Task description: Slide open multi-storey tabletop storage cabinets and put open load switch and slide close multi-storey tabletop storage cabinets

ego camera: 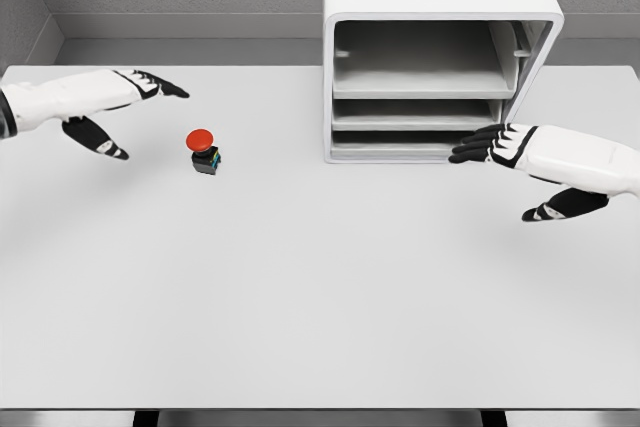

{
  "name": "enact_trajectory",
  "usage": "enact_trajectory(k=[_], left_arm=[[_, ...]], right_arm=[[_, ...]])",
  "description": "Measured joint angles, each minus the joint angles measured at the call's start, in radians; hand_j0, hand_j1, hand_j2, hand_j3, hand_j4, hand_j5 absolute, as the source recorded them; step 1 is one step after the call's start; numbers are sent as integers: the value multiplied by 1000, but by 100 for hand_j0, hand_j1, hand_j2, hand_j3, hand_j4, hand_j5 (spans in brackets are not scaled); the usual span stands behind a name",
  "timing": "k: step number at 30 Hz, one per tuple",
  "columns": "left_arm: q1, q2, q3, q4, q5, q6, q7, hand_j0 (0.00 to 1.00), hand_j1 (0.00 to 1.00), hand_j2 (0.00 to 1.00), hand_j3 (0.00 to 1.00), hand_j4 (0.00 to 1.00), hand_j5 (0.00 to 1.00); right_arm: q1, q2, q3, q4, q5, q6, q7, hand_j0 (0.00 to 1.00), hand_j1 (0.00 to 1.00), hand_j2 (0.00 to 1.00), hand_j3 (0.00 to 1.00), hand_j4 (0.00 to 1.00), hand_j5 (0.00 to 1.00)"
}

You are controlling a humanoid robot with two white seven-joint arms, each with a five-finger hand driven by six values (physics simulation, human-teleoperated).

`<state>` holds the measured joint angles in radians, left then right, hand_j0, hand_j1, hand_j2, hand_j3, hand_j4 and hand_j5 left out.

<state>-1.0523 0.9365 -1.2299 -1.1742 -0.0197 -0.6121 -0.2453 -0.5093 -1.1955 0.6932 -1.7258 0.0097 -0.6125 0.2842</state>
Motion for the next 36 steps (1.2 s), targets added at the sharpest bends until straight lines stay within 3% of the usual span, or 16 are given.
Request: enact_trajectory(k=[4, 11, 18, 29, 36], left_arm=[[2, -20, 15, 0, -1, 0, -2, 100, 100, 100, 100, 100, 100], [2, -76, 16, 3, -8, 0, -2, 100, 100, 100, 100, 100, 100], [5, -108, 3, 9, -30, 0, -3, 100, 100, 100, 100, 100, 100], [8, -136, -29, 26, -49, 0, -3, 100, 100, 100, 100, 100, 100], [11, -161, -50, 35, -50, 0, 0, 100, 100, 100, 100, 100, 100]], right_arm=[[-66, 21, 0, 0, -2, 0, -26, 100, 100, 100, 100, 100, 100], [-133, 146, 16, 7, -1, 0, -51, 100, 100, 100, 100, 100, 100], [-135, 258, 21, 21, 14, 0, 16, 100, 100, 100, 100, 100, 100], [-143, 272, -30, 90, 21, 0, 52, 100, 100, 100, 100, 100, 100], [-169, 351, -28, 187, 55, 0, 88, 100, 100, 100, 100, 100, 100]])
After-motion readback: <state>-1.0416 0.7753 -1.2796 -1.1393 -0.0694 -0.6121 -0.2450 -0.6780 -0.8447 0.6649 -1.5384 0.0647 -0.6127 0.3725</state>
